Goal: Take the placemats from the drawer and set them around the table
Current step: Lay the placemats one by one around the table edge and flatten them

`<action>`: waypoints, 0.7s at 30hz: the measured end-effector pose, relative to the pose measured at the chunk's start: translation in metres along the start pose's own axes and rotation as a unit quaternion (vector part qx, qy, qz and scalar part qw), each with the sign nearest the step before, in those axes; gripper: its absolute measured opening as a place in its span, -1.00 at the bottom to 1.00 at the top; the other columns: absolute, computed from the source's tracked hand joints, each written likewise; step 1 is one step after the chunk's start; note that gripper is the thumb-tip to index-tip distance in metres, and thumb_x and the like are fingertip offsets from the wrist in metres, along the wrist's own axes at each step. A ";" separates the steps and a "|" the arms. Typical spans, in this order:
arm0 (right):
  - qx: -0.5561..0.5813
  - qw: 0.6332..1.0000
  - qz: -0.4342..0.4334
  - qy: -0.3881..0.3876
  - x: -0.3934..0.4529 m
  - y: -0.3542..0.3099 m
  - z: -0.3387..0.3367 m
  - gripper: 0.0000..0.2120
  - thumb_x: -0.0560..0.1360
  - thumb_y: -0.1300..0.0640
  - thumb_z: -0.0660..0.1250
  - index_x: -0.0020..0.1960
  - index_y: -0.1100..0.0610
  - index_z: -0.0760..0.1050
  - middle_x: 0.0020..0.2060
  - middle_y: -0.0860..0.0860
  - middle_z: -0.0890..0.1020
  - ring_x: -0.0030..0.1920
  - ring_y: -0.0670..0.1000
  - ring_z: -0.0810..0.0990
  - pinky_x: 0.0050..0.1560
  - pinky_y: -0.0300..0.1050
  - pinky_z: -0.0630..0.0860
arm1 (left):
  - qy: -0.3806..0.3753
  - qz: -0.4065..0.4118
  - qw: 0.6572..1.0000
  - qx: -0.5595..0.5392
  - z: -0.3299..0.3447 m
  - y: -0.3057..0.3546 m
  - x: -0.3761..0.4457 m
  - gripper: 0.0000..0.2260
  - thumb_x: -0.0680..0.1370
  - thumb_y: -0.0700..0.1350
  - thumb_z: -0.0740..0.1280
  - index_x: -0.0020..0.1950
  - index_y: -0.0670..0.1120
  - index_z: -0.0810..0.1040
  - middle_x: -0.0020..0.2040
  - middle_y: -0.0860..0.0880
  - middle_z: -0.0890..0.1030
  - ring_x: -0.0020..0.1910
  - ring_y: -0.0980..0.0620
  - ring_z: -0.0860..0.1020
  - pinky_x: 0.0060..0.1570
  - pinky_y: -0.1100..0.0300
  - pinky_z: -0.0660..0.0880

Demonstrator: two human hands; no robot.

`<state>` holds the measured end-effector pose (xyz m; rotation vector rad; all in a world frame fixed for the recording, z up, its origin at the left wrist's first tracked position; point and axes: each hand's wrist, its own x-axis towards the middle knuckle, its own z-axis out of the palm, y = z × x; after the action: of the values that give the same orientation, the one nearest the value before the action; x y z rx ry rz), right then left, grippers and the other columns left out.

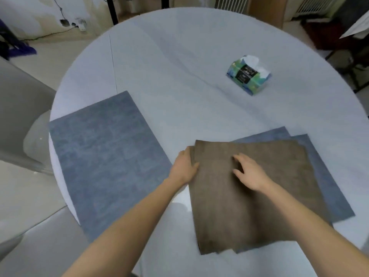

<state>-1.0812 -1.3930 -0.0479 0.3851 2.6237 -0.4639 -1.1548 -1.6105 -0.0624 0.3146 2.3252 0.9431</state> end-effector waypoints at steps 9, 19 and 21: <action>0.025 0.988 -0.127 -0.082 -0.074 0.058 0.037 -0.11 0.39 -0.19 0.39 0.55 -0.03 0.00 0.55 0.03 -0.14 0.55 0.01 -0.15 0.53 -0.06 -0.11 | 0.126 -0.184 0.975 -0.009 0.083 0.036 -0.065 -0.53 0.54 -0.02 0.33 0.36 -0.21 0.32 0.34 -0.22 0.33 0.28 -0.20 0.40 0.22 0.01 0.41; -0.227 0.939 -0.235 -0.110 -0.123 0.103 0.054 0.00 0.35 0.10 0.30 0.53 0.05 -0.34 0.50 0.10 -0.35 0.50 0.07 -0.37 0.50 0.09 -0.31 | 0.152 -0.321 0.928 -0.109 0.090 0.020 -0.080 -0.56 0.47 0.05 0.36 0.17 -0.25 0.47 0.16 -0.25 0.53 0.06 -0.22 0.55 -0.02 0.07 0.52; -0.249 0.933 -0.241 -0.094 -0.128 0.098 0.061 -0.06 0.39 0.19 0.24 0.54 0.09 -0.32 0.50 0.11 -0.33 0.51 0.11 -0.35 0.50 0.13 -0.28 | 0.155 -0.317 0.926 -0.136 0.092 0.016 -0.083 -0.62 0.48 0.03 0.35 0.09 -0.26 0.53 0.08 -0.22 0.58 -0.01 -0.18 0.56 -0.11 0.11 0.49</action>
<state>-0.9143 -1.3520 -0.0646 -0.4539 2.5095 0.0355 -1.0334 -1.5832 -0.0660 -0.7104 2.2819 0.9981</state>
